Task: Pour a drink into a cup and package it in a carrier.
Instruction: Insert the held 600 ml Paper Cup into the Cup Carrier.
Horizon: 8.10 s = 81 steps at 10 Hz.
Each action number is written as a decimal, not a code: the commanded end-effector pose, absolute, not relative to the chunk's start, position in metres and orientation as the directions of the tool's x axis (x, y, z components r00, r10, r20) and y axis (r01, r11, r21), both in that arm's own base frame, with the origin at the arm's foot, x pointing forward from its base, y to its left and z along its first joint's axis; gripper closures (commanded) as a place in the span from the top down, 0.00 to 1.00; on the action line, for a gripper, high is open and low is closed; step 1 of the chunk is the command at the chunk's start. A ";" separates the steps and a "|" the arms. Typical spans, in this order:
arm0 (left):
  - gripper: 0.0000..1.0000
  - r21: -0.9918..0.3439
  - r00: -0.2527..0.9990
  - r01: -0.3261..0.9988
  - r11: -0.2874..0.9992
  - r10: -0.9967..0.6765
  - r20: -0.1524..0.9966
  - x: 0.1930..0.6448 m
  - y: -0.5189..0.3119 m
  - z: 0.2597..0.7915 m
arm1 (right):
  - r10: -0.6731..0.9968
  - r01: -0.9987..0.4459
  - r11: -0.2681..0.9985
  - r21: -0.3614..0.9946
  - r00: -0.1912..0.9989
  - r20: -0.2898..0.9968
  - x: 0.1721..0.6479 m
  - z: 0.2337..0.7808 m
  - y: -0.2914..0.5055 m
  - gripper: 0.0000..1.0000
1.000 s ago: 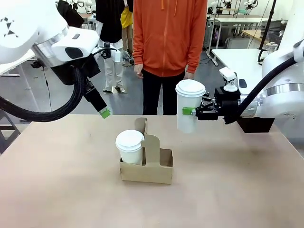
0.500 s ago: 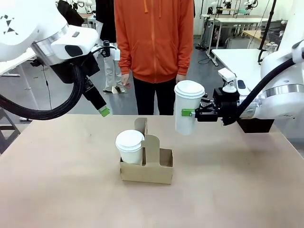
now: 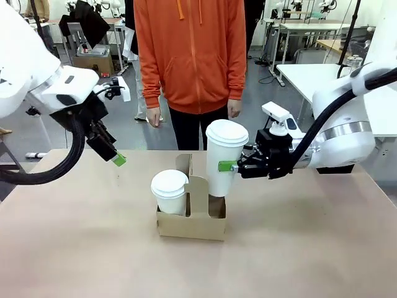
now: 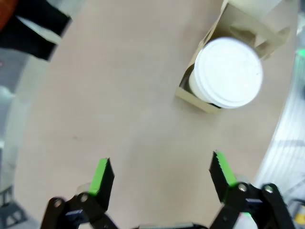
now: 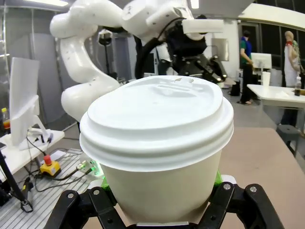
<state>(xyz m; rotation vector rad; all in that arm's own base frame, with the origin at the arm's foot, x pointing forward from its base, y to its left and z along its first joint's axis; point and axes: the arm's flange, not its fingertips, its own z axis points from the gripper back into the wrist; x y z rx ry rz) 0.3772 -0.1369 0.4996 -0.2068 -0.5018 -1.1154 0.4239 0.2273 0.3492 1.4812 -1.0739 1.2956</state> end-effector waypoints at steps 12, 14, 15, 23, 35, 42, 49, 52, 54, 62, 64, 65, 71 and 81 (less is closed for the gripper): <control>1.00 0.126 0.204 0.935 0.330 -0.796 0.569 0.376 -0.111 0.483 | -0.040 -0.930 -0.362 0.061 0.081 0.996 0.433 0.270 0.239 0.80; 1.00 0.126 0.204 0.935 0.330 -0.796 0.569 0.376 -0.111 0.483 | -0.025 -0.926 -0.374 0.059 0.073 0.997 0.433 0.258 0.244 0.80; 1.00 0.126 0.204 0.935 0.330 -0.796 0.569 0.376 -0.111 0.483 | -0.014 -0.924 -0.378 0.056 0.066 0.998 0.434 0.254 0.245 0.80; 1.00 0.126 0.204 0.935 0.330 -0.796 0.569 0.376 -0.111 0.483 | 0.038 -0.906 -0.416 0.074 0.063 0.997 0.447 0.241 0.241 1.00; 1.00 0.126 0.204 0.935 0.330 -0.796 0.569 0.376 -0.111 0.483 | 0.418 -0.940 0.308 0.144 0.270 0.867 0.424 0.386 0.026 1.00; 1.00 0.126 0.204 0.935 0.330 -0.796 0.569 0.376 -0.111 0.483 | 0.452 -0.856 0.510 0.089 0.354 0.819 0.400 0.393 -0.027 1.00; 1.00 0.126 0.204 0.935 0.330 -0.796 0.569 0.376 -0.111 0.483 | 0.452 -0.856 0.510 0.089 0.354 0.819 0.400 0.393 -0.027 1.00; 1.00 0.126 0.204 0.935 0.330 -0.796 0.569 0.376 -0.111 0.483 | 0.452 -0.856 0.510 0.089 0.354 0.819 0.400 0.393 -0.027 1.00; 1.00 0.126 0.204 0.935 0.330 -0.796 0.569 0.376 -0.111 0.483 | 0.452 -0.856 0.510 0.089 0.354 0.819 0.400 0.393 -0.027 1.00; 1.00 0.126 0.204 0.935 0.330 -0.796 0.569 0.376 -0.111 0.483 | 0.452 -0.856 0.510 0.089 0.354 0.819 0.400 0.393 -0.027 1.00; 1.00 0.126 0.204 0.935 0.330 -0.796 0.569 0.376 -0.111 0.483 | 0.452 -0.856 0.510 0.089 0.354 0.819 0.400 0.393 -0.027 1.00; 1.00 0.126 0.204 0.935 0.330 -0.796 0.569 0.376 -0.111 0.483 | 0.452 -0.856 0.510 0.089 0.354 0.819 0.400 0.393 -0.027 1.00; 1.00 0.126 0.204 0.935 0.330 -0.796 0.569 0.376 -0.111 0.483 | 0.452 -0.856 0.510 0.089 0.354 0.819 0.400 0.393 -0.027 1.00; 1.00 0.126 0.204 0.935 0.330 -0.796 0.569 0.376 -0.111 0.483 | 0.452 -0.856 0.510 0.089 0.354 0.819 0.400 0.393 -0.027 1.00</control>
